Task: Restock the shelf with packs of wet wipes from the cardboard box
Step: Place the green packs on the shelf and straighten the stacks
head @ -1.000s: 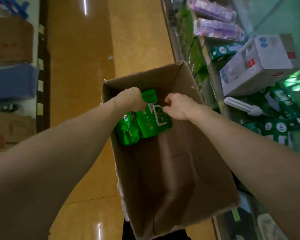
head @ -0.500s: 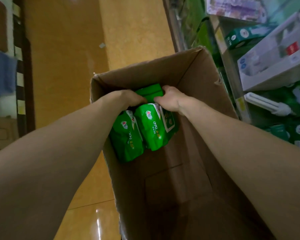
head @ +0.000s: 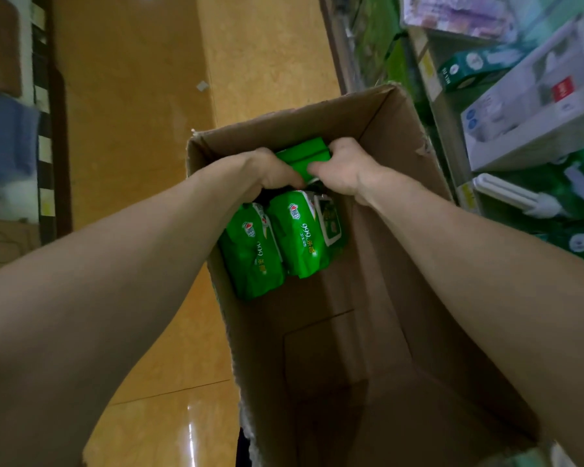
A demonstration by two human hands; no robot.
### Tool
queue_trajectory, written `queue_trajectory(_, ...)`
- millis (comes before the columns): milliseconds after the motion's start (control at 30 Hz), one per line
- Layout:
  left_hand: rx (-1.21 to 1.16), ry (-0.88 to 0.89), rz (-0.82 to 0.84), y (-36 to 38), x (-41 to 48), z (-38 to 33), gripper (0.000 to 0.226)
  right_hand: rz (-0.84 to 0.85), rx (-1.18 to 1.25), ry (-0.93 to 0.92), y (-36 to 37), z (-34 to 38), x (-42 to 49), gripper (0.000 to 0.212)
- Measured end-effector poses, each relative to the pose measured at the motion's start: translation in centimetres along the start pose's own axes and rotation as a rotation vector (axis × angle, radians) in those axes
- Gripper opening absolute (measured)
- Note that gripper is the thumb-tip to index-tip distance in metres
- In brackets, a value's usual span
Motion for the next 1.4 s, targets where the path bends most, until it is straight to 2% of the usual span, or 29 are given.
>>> queue_trajectory(133,-0.003,0.031,-0.026,0.0,-3.3,-1.6,0.051,-0.061,-0.056,-0.04,-3.4,1.3,-3.2,0.018)
queue_trajectory(267,0.087,0.072,-0.056,-0.7,-7.7,-3.4,0.039,-0.101,-0.094,-0.068,-6.3,2.5,-7.3,0.028)
queue_trajectory(367,0.181,0.098,-0.102,-1.0,-12.2,-4.6,0.031,-0.118,-0.096,-0.088,-8.2,3.3,-10.6,0.026)
queue_trajectory(433,0.197,0.106,-0.121,-0.9,-15.1,-4.8,0.033,-0.124,-0.141,-0.105,-9.6,4.0,-13.0,0.027)
queue_trajectory(567,0.111,0.164,-0.153,-0.3,-20.4,-3.9,0.068,-0.101,-0.293,-0.191,-11.6,6.2,-18.4,0.032)
queue_trajectory(733,-0.072,0.228,-0.217,-2.5,-27.5,-1.7,0.062,-0.114,-0.422,-0.353,-13.0,10.4,-26.4,0.034)
queue_trajectory(833,-0.174,0.247,-0.249,-5.0,-32.3,0.4,0.056,-0.052,-0.337,-0.477,-13.1,13.2,-30.8,0.036)
queue_trajectory(933,-0.339,0.239,-0.266,-7.2,-37.5,3.5,0.046,0.115,-0.132,-0.561,-12.4,15.9,-34.9,0.043)
queue_trajectory(1100,-0.635,0.269,-0.242,-10.1,-45.0,9.8,0.029,0.38,-0.11,-0.577,-9.1,19.4,-38.6,0.054)
queue_trajectory(1167,-0.746,0.269,-0.268,-11.1,-47.5,13.1,0.03,0.484,-0.081,-0.595,-6.9,21.3,-40.1,0.061)
queue_trajectory(1300,-0.91,0.254,-0.309,-13.1,-52.6,20.3,0.043,0.525,-0.154,-0.75,-2.2,26.1,-44.9,0.066)
queue_trajectory(1400,-0.97,0.238,-0.414,-14.7,-56.8,26.0,0.016,0.55,-0.203,-0.864,1.9,29.7,-49.4,0.061)
Point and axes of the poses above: each hand's wrist, its own x-axis towards the middle knuckle, its own y-axis out of the palm, z = x × y, the point moved 5 cm from there along x, towards the middle knuckle, and after that the axes turned 10 degrees about -x, right-handed, at the moved point
